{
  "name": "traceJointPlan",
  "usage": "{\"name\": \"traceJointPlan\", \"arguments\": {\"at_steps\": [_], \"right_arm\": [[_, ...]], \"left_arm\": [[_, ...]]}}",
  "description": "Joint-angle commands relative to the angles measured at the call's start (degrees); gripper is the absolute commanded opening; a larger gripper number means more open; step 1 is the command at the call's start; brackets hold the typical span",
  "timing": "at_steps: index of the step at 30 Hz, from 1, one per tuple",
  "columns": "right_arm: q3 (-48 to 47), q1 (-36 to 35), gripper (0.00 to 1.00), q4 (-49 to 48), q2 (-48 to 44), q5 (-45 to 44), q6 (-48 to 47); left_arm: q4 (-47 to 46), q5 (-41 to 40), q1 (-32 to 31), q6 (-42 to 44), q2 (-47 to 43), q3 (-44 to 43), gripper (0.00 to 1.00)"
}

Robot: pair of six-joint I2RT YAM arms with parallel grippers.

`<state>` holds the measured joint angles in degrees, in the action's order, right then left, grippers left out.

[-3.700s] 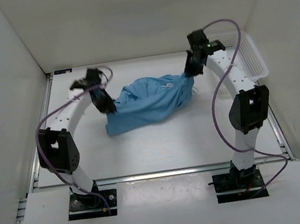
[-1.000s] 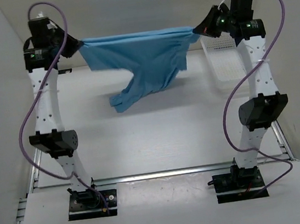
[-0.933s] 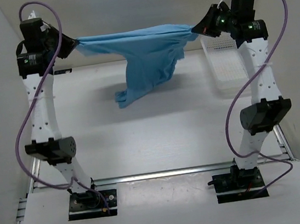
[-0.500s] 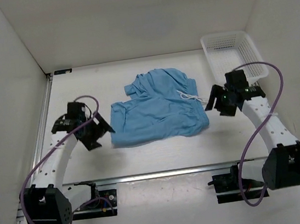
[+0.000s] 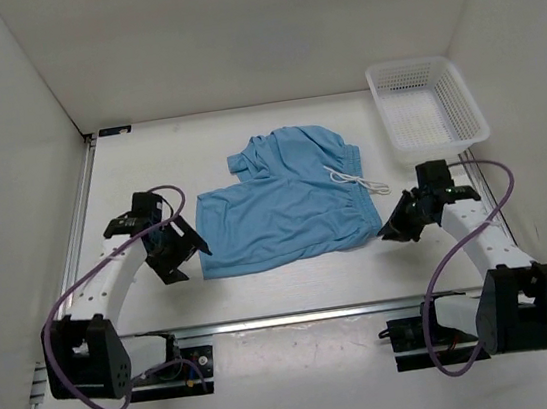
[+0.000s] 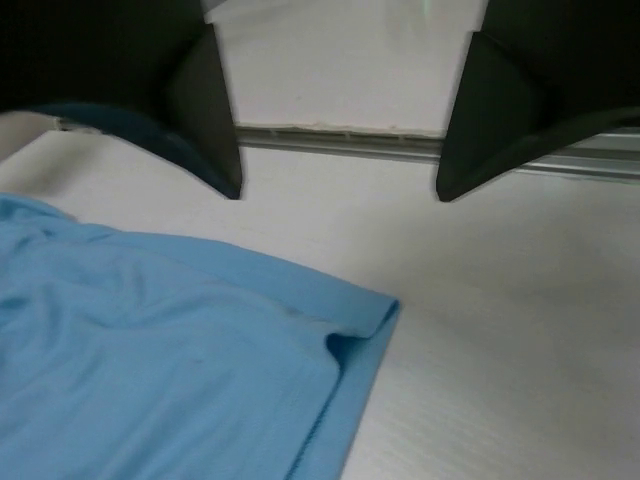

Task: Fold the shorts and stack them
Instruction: Flatten the shorts out

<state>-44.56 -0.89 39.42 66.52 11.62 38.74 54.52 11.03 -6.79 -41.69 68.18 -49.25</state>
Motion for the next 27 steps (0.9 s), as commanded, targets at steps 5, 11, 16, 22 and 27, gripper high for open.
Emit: {"name": "traceJointPlan", "arguments": {"at_steps": [5,11,16,22,27], "right_arm": [[7.8,1.8,0.63,-10.8,2.7,17.8,8.9],[4.0,2.3,0.79,-13.5,8.9,16.9,8.9],[1.8,3.4,0.76,-16.7,14.5,16.3,9.5],[-0.6,3.4,0.61,-18.5,20.3,15.1,9.5],[-1.9,3.4,0.19,-18.0,20.3,14.3,8.2]], "left_arm": [[-5.4,0.4,-2.9,-2.2,9.6,-0.2,0.99],[-8.1,-0.7,-6.2,-1.6,20.2,-3.9,0.94],[-9.3,-2.4,-7.5,-2.8,22.1,-4.4,0.81],[-9.3,-4.2,-7.5,-2.8,25.9,-6.7,0.51],[-9.3,-4.7,-7.5,-2.3,27.3,-7.9,0.28]]}}
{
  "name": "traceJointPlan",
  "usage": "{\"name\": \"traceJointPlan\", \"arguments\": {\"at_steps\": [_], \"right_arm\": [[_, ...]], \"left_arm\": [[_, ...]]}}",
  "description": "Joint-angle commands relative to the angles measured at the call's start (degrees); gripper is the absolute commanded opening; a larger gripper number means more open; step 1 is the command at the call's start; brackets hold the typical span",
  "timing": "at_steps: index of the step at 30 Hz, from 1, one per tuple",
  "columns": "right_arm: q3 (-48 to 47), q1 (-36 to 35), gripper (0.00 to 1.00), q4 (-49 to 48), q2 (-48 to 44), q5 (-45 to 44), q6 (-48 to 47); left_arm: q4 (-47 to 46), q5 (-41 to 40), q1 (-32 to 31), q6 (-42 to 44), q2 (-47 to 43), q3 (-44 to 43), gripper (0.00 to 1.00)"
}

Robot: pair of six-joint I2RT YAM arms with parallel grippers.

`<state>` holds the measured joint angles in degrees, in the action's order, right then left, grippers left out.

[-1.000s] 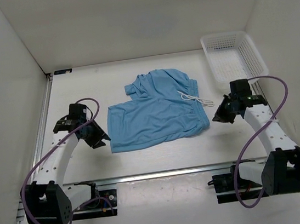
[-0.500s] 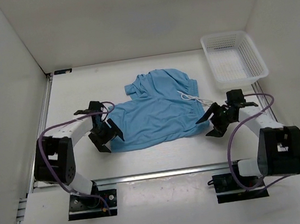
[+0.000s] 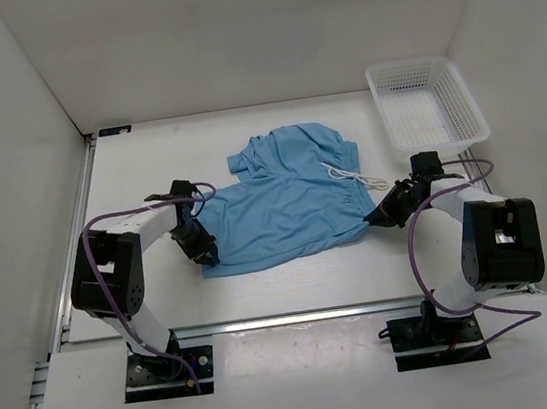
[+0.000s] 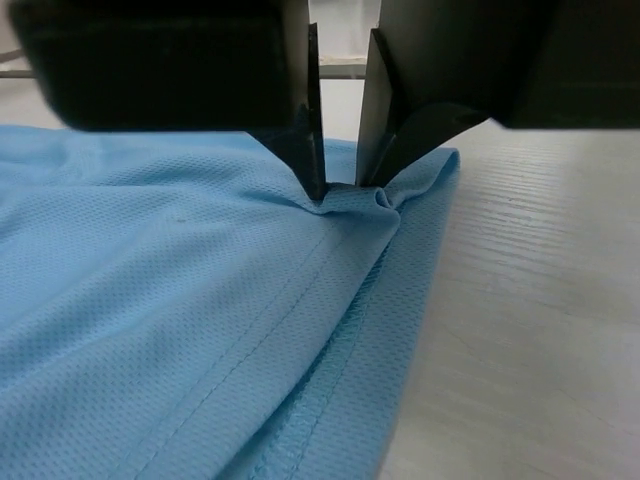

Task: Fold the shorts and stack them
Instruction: Flatten the shorts out

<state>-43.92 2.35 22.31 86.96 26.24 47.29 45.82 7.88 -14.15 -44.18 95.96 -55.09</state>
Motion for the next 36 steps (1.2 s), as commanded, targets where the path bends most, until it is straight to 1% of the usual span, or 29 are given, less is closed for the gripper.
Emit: {"name": "traceJointPlan", "arguments": {"at_steps": [1,3,4,5,7,8,10,11,14,17,18,19,20,21,22,23,24,25,26,27,28,29,30,31,32,33,34,35,36], "right_arm": [[-2.5,0.2,0.14,-0.9,-0.1,-0.3,-1.0],[-3.1,0.2,0.07,-0.1,-0.1,-0.8,-1.8],[-3.1,0.2,0.07,0.5,-0.1,-0.8,-1.8],[-3.1,0.2,0.07,0.5,-0.1,-1.4,-2.3],[-3.1,0.2,0.05,1.0,-0.1,-1.4,-2.3],[-3.1,0.2,0.04,1.0,-0.1,-1.4,-2.3],[-3.6,0.2,0.0,1.5,-0.6,-1.9,-2.9],[-4.6,0.2,0.0,2.4,-0.6,-2.5,-3.4],[-7.6,0.2,0.0,4.1,-0.6,-3.2,-4.1],[-13.7,0.2,0.0,5.3,-0.1,-4.6,-4.1],[-16.2,0.2,0.0,5.8,1.7,-4.6,-4.1],[-22.5,-0.3,0.0,5.8,3.1,-4.6,-4.1],[-27.0,-0.3,0.0,6.6,4.9,-3.8,-3.5],[-32.1,-1.2,0.0,8.2,9.3,-3.8,-3.5],[-44.5,-2.3,0.0,10.4,11.8,-3.8,-4.3],[-51.3,-2.8,0.0,14.8,15.9,-3.1,-5.4],[-57.4,-3.3,0.0,16.4,17.5,-3.1,-5.5],[-67.2,-4.0,0.0,17.4,18.5,-3.1,-6.1],[-71.1,-4.0,0.0,17.4,19.0,-3.1,-6.1],[-74.3,-4.6,0.0,17.4,19.0,-2.3,-6.8],[-76.7,-4.6,0.0,16.9,19.0,-1.7,-7.6],[-79.4,-4.6,0.0,16.9,18.2,-1.7,-8.3],[-79.5,-5.4,0.0,16.3,17.3,-1.7,-10.2],[-78.7,-6.0,0.0,16.3,16.2,-2.4,-11.2],[-74.4,-6.0,0.0,16.3,13.3,-2.9,-12.4],[-71.1,-7.6,0.0,16.3,11.2,-4.0,-14.6],[-67.0,-8.1,0.0,15.4,9.2,-7.2,-15.1],[-57.7,-8.8,0.0,14.4,4.8,-8.2,-15.1],[-52.4,-8.9,0.0,11.3,2.3,-8.2,-15.1]], "left_arm": [[-0.6,-1.6,-0.1,0.2,0.1,-2.0,0.31],[-0.6,-1.6,-0.1,0.2,0.1,-2.6,0.33],[-0.6,-1.6,-0.1,0.2,0.1,-2.6,0.32],[-0.6,-1.6,-0.1,0.2,0.1,-2.6,0.28],[-0.6,-2.2,-0.1,0.8,0.1,-2.6,0.12],[-0.6,-2.2,-0.1,0.8,0.1,-2.6,0.1],[0.7,-2.2,-0.1,1.4,-1.5,-3.2,0.1],[1.5,-3.0,-0.1,1.4,-3.5,-3.2,0.1],[5.2,-5.7,0.6,1.9,-6.8,-6.9,0.1],[8.8,-6.8,3.3,4.5,-6.9,-14.4,0.1],[10.0,-8.0,5.1,5.8,-6.1,-21.0,0.1],[11.4,-8.0,6.1,6.5,-4.8,-25.5,0.1],[13.0,-8.0,7.0,7.3,-1.4,-30.7,0.1],[16.6,-8.8,8.4,8.7,0.4,-42.9,0.1],[18.6,-9.5,9.0,9.5,2.2,-49.7,0.1],[20.3,-9.5,9.5,10.4,5.3,-56.8,0.1],[23.1,-8.9,10.8,10.4,6.9,-70.2,0.1],[23.1,-8.4,11.4,10.4,7.9,-76.0,0.1],[23.7,-7.9,12.0,10.4,8.6,-81.0,0.1],[23.7,-7.3,13.3,10.4,9.1,-88.4,0.1],[23.7,-6.7,13.3,10.4,9.2,-90.3,0.1],[23.7,-6.6,14.0,10.4,7.9,-90.4,0.1],[22.3,-6.6,14.0,9.9,3.9,-89.4,0.1],[20.9,-7.2,14.0,9.9,1.2,-82.9,0.1],[17.1,-7.2,14.0,9.9,-1.9,-78.2,0.1],[15.6,-7.2,13.4,9.9,-8.1,-73.4,0.1],[14.7,-7.2,12.7,9.9,-11.1,-63.5,0.1],[14.1,-7.2,12.7,9.4,-14.0,-58.1,0.1],[12.2,-6.7,12.7,9.4,-19.5,-52.4,0.1]]}}
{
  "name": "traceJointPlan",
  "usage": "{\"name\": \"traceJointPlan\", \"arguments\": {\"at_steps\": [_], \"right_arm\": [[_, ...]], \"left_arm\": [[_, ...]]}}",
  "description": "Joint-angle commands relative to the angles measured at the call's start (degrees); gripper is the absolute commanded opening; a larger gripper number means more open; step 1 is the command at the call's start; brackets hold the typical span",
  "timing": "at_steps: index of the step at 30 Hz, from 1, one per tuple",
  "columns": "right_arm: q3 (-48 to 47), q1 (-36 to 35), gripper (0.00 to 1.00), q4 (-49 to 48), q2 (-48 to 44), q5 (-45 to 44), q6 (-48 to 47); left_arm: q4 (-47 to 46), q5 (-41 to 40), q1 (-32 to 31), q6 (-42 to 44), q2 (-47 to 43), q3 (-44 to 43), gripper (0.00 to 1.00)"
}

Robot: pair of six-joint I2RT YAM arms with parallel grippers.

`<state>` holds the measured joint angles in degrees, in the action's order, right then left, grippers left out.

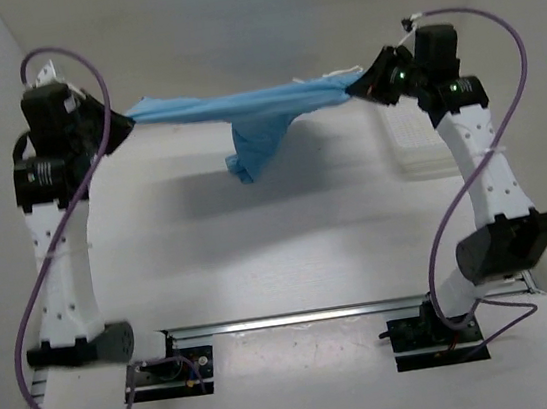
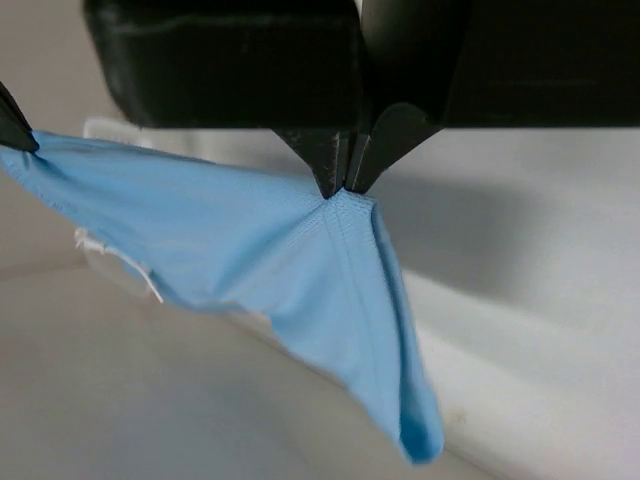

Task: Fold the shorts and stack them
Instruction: Flatten the shorts out

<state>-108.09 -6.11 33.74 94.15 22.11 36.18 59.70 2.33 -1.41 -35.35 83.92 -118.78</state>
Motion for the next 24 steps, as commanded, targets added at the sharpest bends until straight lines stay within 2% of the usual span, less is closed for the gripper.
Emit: {"name": "traceJointPlan", "arguments": {"at_steps": [1,2,3,4,5,7,8,9,10,11,12,13,14,15,16,17,19,21,22,24], "right_arm": [[16.8,-0.4,0.0,-1.4,-9.1,-4.7,-4.0],[25.6,-0.9,0.0,-2.2,-11.1,-6.1,-4.0],[29.6,-0.9,0.0,-2.2,-12.7,-7.2,-4.0],[33.3,-0.9,0.0,-2.7,-16.0,-8.9,-4.0],[40.6,-0.9,0.0,-2.7,-17.7,-10.8,-3.3],[47.2,-0.9,0.0,-2.1,-22.4,-16.0,-1.8],[50.1,-0.9,0.0,-1.5,-24.0,-17.5,-1.8],[55.0,-0.9,0.03,-0.5,-27.0,-18.9,-1.1],[57.0,-0.9,0.11,1.4,-28.5,-20.1,-0.6],[58.7,-0.9,0.21,2.1,-30.0,-20.1,-0.1],[61.0,-0.9,0.51,2.7,-32.8,-20.1,-0.1],[61.8,-0.9,0.7,3.3,-34.1,-20.1,0.5],[61.8,-0.9,0.81,3.9,-35.3,-20.1,0.6],[61.8,-0.9,0.87,4.4,-36.0,-20.9,0.6],[60.3,-0.9,0.95,4.4,-36.6,-22.5,0.6],[59.1,-1.4,0.95,5.2,-36.6,-23.2,-0.1],[54.5,-1.4,0.96,5.2,-33.7,-24.3,-0.6],[51.1,-1.4,0.92,5.2,-29.1,-24.3,-2.3],[47.6,-1.4,0.82,5.2,-27.1,-24.3,-2.3],[43.7,-1.4,0.63,5.2,-20.7,-24.3,-3.5]], "left_arm": [[-2.7,-1.1,-0.1,-0.1,-10.2,22.8,0.1],[-3.5,-0.6,-0.1,-0.8,-12.6,28.5,0.1],[-4.3,0.3,-0.1,-0.8,-14.7,33.8,0.1],[-4.9,0.3,-0.6,-1.3,-18.1,42.8,0.1],[-4.9,1.6,-0.6,-1.3,-19.5,46.8,0.1],[-5.6,1.6,-2.4,-2.9,-23.3,54.1,0.1],[-5.6,3.7,-2.9,-3.5,-24.6,60.4,0.1],[-5.6,4.8,-2.9,-4.2,-25.7,63.1,0.11],[-5.6,5.7,-3.8,-4.2,-28.1,65.6,0.21],[-5.6,6.6,-3.8,-4.2,-29.2,69.2,0.54],[-5.0,7.2,-4.3,-4.7,-29.9,69.7,0.65],[-4.9,7.8,-4.3,-4.0,-30.0,69.0,0.84],[-4.3,7.2,-4.3,-3.5,-30.0,66.1,0.97],[-4.3,3.9,-4.3,-3.0,-28.9,63.5,1.0],[-2.9,2.6,-4.3,-2.3,-27.4,60.9,1.0],[-2.8,1.8,-4.3,-1.4,-23.1,58.0,1.0],[-2.3,1.8,-4.3,1.4,-17.7,48.7,0.9],[-2.9,2.3,-6.7,3.3,-8.5,39.9,0.83],[-2.9,0.2,-7.5,3.4,-5.3,36.8,0.72],[-2.9,-0.3,-9.9,4.9,5.1,30.7,0.62]]}}
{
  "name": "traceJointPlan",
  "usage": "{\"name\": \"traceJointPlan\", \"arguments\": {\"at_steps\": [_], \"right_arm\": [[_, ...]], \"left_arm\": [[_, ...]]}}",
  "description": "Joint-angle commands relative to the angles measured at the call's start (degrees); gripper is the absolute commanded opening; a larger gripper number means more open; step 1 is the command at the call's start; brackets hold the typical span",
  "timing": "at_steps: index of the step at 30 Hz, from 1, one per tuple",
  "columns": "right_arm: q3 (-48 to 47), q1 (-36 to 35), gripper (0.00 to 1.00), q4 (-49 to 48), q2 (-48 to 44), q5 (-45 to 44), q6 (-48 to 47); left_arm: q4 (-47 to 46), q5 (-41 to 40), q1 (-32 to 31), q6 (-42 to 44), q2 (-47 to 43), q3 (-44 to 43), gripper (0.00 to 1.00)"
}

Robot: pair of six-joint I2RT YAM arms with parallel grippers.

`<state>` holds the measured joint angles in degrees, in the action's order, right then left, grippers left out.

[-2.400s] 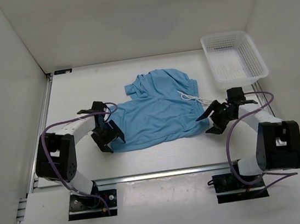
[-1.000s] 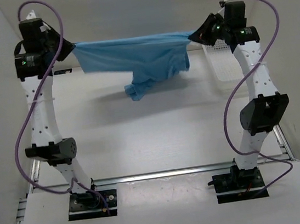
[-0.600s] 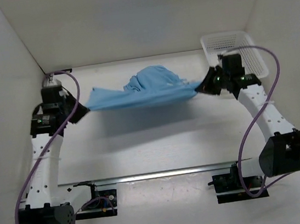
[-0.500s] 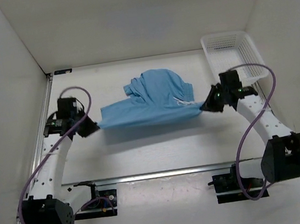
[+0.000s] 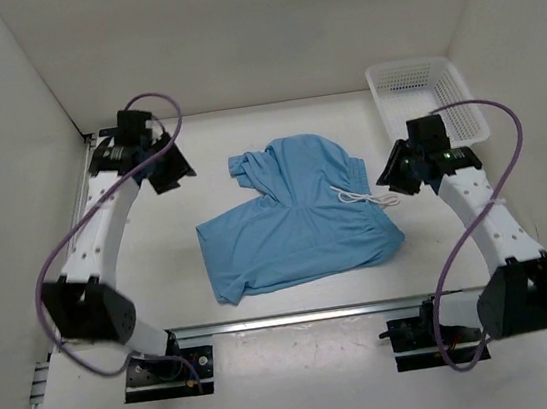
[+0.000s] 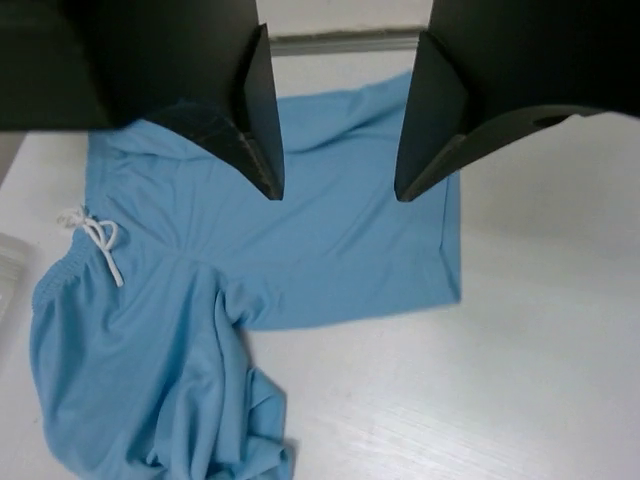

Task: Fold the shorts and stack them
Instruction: Flatten the shorts out

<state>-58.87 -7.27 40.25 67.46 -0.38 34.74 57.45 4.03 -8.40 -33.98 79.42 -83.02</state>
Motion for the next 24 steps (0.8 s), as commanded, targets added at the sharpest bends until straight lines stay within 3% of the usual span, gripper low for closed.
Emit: {"name": "traceJointPlan", "arguments": {"at_steps": [1,4,5,6,7,8,11,13,20,24], "right_arm": [[-7.6,-0.3,0.37,-1.3,8.4,-1.2,-2.0],[-20.5,-0.3,0.07,0.5,19.5,-1.2,-4.2],[-23.5,-0.3,0.07,1.5,25.6,-1.8,-4.2],[-26.4,-0.9,0.07,3.1,28.7,-2.3,-5.1],[-29.0,-0.9,0.11,3.8,31.5,-2.3,-5.1],[-34.5,-1.4,0.22,4.6,36.7,-2.3,-5.9],[-44.1,-2.8,0.47,8.1,45.7,-3.6,-6.5],[-48.0,-3.5,0.56,9.3,49.4,-3.7,-7.1],[-59.3,-5.2,0.58,11.4,63.5,-4.9,-7.6],[-60.8,-5.2,0.4,12.0,65.6,-4.9,-7.6]], "left_arm": [[-0.7,-2.5,-3.7,4.0,13.1,-11.1,0.58],[1.6,-2.5,-6.5,4.6,26.5,-23.6,0.56],[2.3,-3.1,-7.2,4.6,29.4,-26.7,0.6],[3.0,-3.1,-8.4,4.6,35.3,-29.6,0.74],[4.4,-2.5,-9.0,5.1,37.9,-35.3,0.81],[4.9,-1.8,-9.5,5.1,40.2,-37.8,0.84],[5.6,-1.8,-10.9,5.1,47.8,-45.0,0.85],[6.1,-1.8,-11.5,5.1,52.2,-48.8,0.85],[6.1,-1.3,-11.5,5.1,62.1,-55.7,0.83],[5.5,-0.2,-11.5,4.6,65.2,-57.9,0.74]]}}
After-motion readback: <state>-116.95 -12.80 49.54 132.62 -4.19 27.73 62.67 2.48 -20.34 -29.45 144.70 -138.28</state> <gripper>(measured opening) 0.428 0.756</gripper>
